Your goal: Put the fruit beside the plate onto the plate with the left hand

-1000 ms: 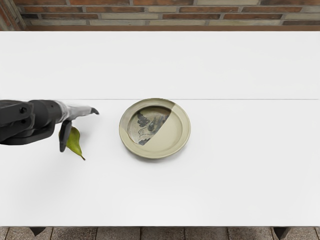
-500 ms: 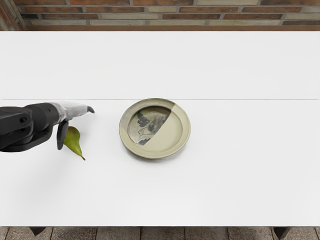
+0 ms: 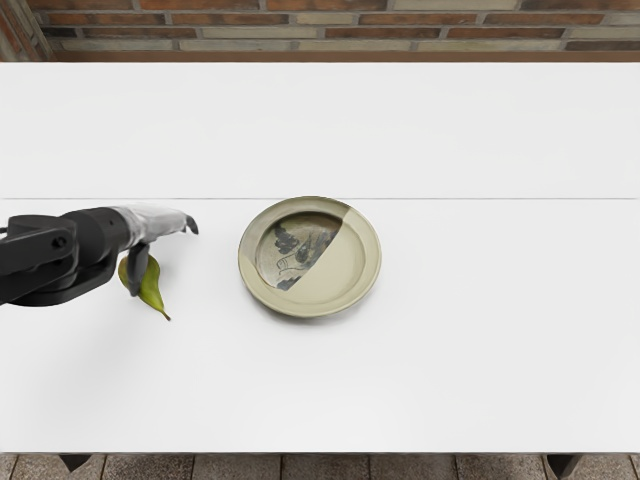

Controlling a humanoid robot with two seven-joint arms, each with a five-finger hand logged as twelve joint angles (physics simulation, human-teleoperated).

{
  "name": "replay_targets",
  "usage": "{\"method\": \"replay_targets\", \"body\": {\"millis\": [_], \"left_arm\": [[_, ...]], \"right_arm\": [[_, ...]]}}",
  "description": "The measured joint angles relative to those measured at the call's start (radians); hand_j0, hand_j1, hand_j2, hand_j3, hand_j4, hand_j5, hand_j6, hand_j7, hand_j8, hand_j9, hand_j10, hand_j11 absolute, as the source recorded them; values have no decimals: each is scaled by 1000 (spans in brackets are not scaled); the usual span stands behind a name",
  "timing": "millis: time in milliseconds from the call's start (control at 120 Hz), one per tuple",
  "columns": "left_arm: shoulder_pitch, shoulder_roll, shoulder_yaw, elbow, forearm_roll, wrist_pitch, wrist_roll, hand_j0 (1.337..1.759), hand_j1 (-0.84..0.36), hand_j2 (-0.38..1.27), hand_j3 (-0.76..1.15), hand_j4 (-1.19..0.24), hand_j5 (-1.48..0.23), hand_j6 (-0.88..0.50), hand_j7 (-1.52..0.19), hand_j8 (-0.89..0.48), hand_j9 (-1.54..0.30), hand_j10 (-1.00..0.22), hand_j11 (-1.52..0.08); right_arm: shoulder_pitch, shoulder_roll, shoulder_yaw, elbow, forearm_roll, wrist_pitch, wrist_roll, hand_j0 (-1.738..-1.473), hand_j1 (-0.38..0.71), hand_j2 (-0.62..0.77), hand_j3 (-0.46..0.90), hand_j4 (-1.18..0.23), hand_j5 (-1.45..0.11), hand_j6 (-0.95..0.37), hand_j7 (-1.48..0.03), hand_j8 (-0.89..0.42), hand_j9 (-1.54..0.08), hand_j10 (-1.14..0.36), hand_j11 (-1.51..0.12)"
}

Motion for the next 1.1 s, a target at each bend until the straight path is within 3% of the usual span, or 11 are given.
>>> {"method": "replay_targets", "body": {"millis": [1100], "left_arm": [[14,29,1,0,5,-1,0,1657,-172,251,0,-449,-599,-453,-595,-455,-592,-457,-588]], "right_arm": [[0,0,-1,0,0,0,0,-1658,-349,0,0,0,0,-1,0,0,0,0,0]]}}
